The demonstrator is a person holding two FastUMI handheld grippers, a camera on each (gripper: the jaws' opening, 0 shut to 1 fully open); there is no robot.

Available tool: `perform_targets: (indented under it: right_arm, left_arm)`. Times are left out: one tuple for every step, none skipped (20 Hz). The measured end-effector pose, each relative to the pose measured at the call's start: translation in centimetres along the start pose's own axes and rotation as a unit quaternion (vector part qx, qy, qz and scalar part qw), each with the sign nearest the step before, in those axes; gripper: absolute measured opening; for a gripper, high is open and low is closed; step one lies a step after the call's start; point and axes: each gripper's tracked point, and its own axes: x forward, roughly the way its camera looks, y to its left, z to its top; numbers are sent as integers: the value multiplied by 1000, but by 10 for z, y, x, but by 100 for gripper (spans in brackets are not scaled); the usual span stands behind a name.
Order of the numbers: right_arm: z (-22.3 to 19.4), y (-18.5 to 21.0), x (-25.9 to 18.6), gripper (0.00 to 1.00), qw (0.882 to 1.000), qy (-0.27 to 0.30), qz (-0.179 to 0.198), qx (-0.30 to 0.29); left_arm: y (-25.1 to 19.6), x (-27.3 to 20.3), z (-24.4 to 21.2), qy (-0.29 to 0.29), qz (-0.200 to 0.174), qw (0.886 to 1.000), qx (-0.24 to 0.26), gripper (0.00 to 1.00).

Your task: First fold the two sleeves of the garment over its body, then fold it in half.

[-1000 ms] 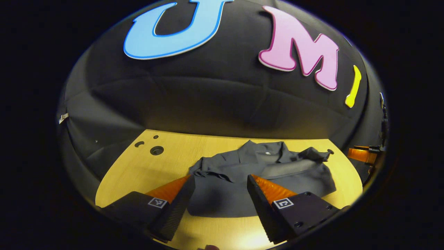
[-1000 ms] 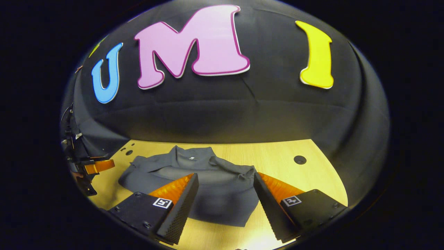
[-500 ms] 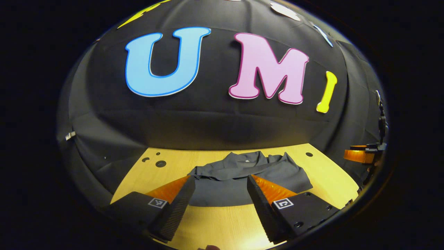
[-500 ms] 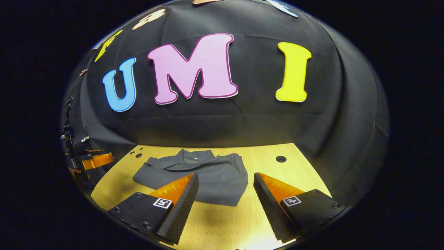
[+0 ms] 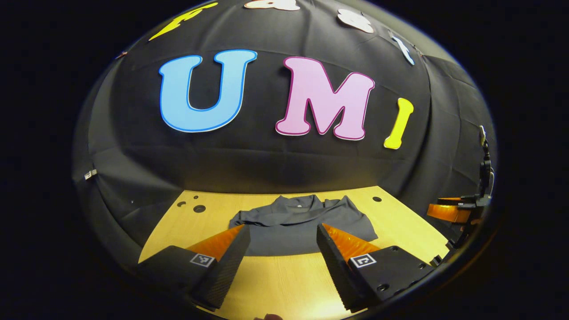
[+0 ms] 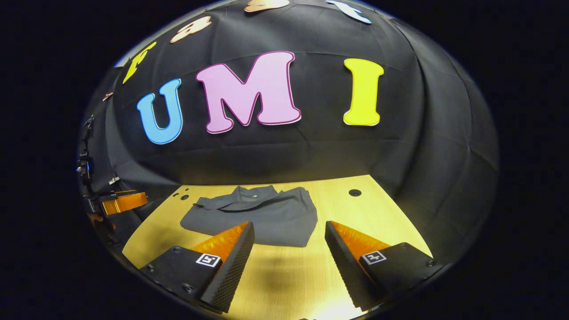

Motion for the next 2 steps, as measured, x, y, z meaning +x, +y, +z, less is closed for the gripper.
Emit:
perform_targets:
  right_arm:
    - [-2, 0, -3, 98, 1000, 3, 1, 5]
    - [-5, -2, -5, 98, 1000, 5, 0, 8]
  left_arm:
    - [0, -3, -2, 2, 1, 1000, -5, 95]
    - [2, -4, -5, 5, 3, 1000, -9, 95]
